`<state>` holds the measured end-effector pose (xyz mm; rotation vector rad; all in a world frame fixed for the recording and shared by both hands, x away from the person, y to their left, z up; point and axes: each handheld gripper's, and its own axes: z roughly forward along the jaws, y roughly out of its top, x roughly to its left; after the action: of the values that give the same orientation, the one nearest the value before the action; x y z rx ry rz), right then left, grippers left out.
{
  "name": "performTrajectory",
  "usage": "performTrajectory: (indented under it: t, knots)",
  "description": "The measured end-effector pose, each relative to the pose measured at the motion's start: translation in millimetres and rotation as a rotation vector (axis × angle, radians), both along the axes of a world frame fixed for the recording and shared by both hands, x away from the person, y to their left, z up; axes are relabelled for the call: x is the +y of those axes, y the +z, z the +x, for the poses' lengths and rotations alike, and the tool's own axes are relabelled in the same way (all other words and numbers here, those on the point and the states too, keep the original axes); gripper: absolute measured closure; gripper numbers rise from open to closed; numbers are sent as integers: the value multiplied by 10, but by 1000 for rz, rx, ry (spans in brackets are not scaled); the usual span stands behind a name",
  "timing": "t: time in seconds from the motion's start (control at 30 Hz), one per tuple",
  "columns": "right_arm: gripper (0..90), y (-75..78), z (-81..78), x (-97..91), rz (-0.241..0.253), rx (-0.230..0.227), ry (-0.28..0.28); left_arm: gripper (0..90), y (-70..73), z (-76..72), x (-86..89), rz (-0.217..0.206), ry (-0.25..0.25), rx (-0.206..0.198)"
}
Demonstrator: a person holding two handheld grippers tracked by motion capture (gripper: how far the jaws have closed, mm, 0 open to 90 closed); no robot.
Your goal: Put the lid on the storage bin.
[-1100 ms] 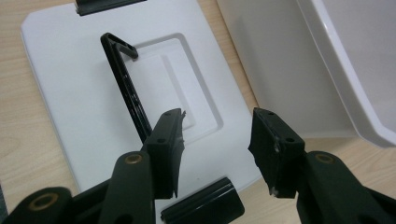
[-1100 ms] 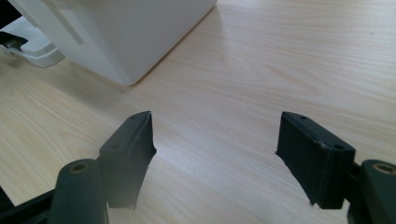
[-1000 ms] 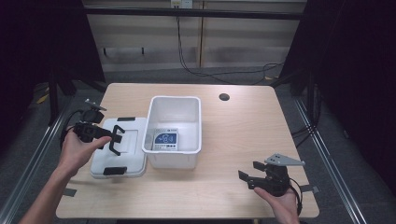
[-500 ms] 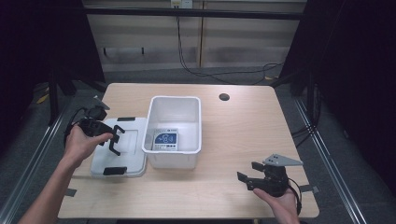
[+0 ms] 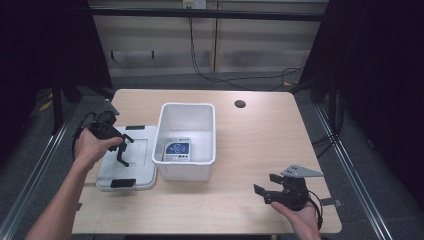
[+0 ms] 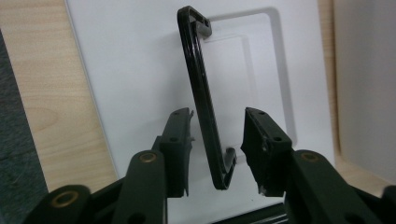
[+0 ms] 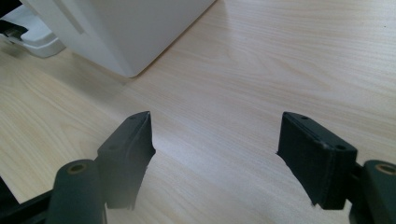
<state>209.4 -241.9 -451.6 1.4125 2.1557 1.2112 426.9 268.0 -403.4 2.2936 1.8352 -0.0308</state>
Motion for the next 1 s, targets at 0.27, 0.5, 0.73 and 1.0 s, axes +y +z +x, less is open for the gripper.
performTrajectory:
  t: [0.27, 0.5, 0.73, 1.0]
  knots:
    - [262, -2, -4, 4, -9, 1, 0, 673, -68, 71, -130, 49, 33, 15]
    - [262, -9, 2, 13, -11, 9, 7, 776, -83, 91, -133, 49, 74, 25]
    - [262, -13, 4, 11, -11, 11, 7, 802, -145, 117, -199, 70, 85, 44]
    - [261, -20, 6, 22, -15, 21, 14, 825, -152, 137, -253, 81, 116, 71]
